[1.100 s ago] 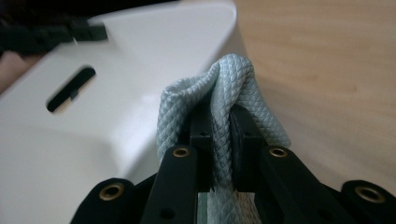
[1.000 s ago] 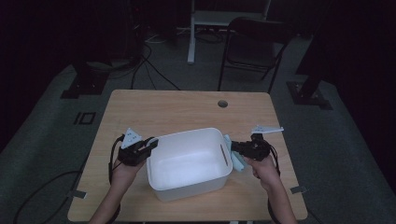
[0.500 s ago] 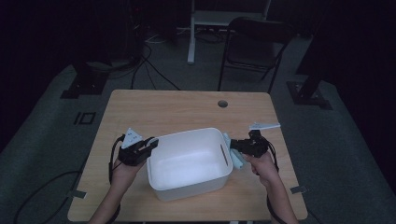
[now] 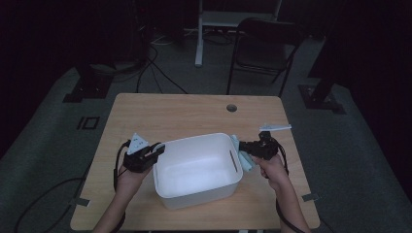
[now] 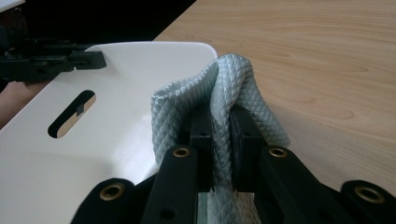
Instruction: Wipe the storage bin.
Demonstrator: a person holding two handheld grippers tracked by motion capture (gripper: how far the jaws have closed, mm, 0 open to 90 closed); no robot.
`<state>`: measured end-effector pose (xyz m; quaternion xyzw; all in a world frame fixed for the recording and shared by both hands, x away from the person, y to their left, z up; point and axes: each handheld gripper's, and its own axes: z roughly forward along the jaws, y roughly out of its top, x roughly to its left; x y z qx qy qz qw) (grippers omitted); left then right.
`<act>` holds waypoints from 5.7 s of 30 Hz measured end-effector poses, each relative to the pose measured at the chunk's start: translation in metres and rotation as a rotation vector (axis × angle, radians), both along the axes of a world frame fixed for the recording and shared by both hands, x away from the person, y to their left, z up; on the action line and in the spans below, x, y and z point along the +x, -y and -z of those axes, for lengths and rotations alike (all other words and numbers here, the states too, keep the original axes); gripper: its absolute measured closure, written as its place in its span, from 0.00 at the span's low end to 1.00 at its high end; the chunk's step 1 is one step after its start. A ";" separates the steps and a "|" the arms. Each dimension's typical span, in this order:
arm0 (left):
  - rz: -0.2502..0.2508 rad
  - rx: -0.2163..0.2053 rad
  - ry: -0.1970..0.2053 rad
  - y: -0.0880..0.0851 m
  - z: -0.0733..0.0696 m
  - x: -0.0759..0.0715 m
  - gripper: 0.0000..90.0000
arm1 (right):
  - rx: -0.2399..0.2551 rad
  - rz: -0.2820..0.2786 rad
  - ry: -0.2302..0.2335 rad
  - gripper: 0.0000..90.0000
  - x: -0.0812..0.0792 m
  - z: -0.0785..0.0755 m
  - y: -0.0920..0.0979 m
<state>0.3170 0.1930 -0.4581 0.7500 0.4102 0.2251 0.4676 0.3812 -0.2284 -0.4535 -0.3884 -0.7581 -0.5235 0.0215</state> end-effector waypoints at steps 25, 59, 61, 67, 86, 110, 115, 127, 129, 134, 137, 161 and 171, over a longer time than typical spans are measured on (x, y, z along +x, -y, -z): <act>-0.002 0.007 0.003 0.002 0.000 0.000 0.83 | 0.059 0.014 -0.036 0.91 0.016 0.004 -0.001; -0.024 0.013 0.014 0.004 0.000 -0.002 0.83 | 0.071 0.092 -0.046 0.91 -0.060 0.032 0.050; -0.023 0.014 0.015 0.004 0.000 -0.002 0.83 | 0.068 0.087 -0.048 0.91 -0.066 0.035 0.049; -0.025 0.013 0.014 0.004 0.000 -0.002 0.83 | 0.013 0.051 -0.087 0.91 -0.070 0.051 0.033; -0.027 0.018 0.017 0.007 0.001 -0.002 0.82 | -0.035 0.023 -0.129 0.91 -0.046 0.060 0.012; -0.014 0.014 0.011 0.006 0.001 -0.001 0.81 | -0.062 0.036 -0.113 0.91 -0.011 0.046 0.000; -0.020 0.016 0.012 0.007 0.001 -0.001 0.81 | -0.063 0.043 -0.164 0.91 -0.005 0.060 -0.001; -0.021 0.012 0.009 0.007 0.001 -0.001 0.81 | -0.020 0.039 -0.142 0.91 0.004 0.047 -0.001; -0.020 0.015 0.009 0.007 0.001 -0.001 0.81 | -0.039 0.045 -0.164 0.91 0.005 0.054 -0.003; -0.011 0.015 0.010 0.006 0.001 -0.001 0.81 | -0.081 0.040 -0.177 0.91 0.008 0.058 -0.005; -0.005 0.019 0.009 0.006 0.001 0.000 0.81 | -0.038 0.049 -0.145 0.91 0.012 0.042 -0.003; -0.033 0.035 0.032 0.009 0.002 -0.003 0.81 | -0.102 0.101 -0.252 0.92 0.040 0.081 -0.021; 0.024 0.018 -0.002 0.004 -0.001 0.000 0.67 | -0.065 0.151 -0.182 0.92 0.031 0.060 0.000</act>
